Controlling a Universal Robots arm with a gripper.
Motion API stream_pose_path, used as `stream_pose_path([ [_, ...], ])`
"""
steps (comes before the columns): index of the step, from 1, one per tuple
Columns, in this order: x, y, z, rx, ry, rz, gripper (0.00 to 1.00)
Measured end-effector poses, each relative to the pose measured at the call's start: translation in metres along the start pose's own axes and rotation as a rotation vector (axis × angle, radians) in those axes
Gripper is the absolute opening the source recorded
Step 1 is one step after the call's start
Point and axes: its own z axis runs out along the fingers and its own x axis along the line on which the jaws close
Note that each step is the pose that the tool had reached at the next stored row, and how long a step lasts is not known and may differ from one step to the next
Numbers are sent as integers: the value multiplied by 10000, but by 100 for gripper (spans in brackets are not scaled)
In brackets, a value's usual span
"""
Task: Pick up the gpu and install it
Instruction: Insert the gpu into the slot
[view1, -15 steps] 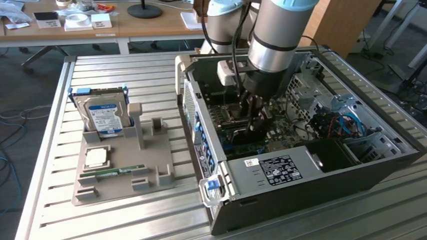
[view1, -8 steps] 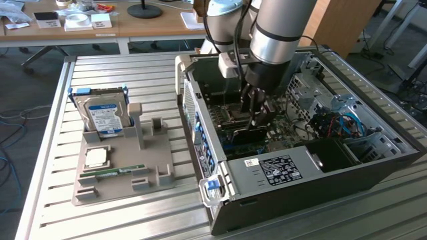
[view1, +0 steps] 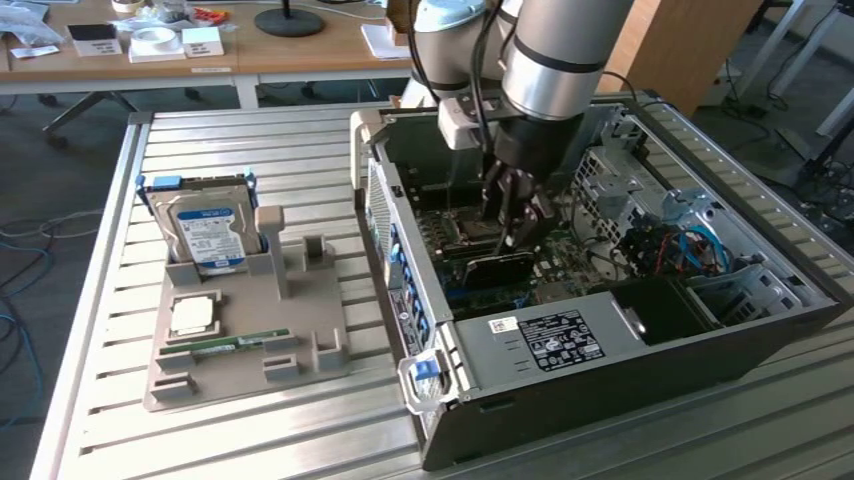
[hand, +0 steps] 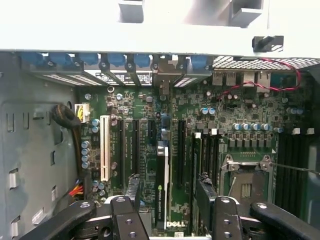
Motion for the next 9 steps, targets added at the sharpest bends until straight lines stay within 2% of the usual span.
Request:
stream_pose_path([
  [9,-4,-1,-101,6,-35,-115,58],
])
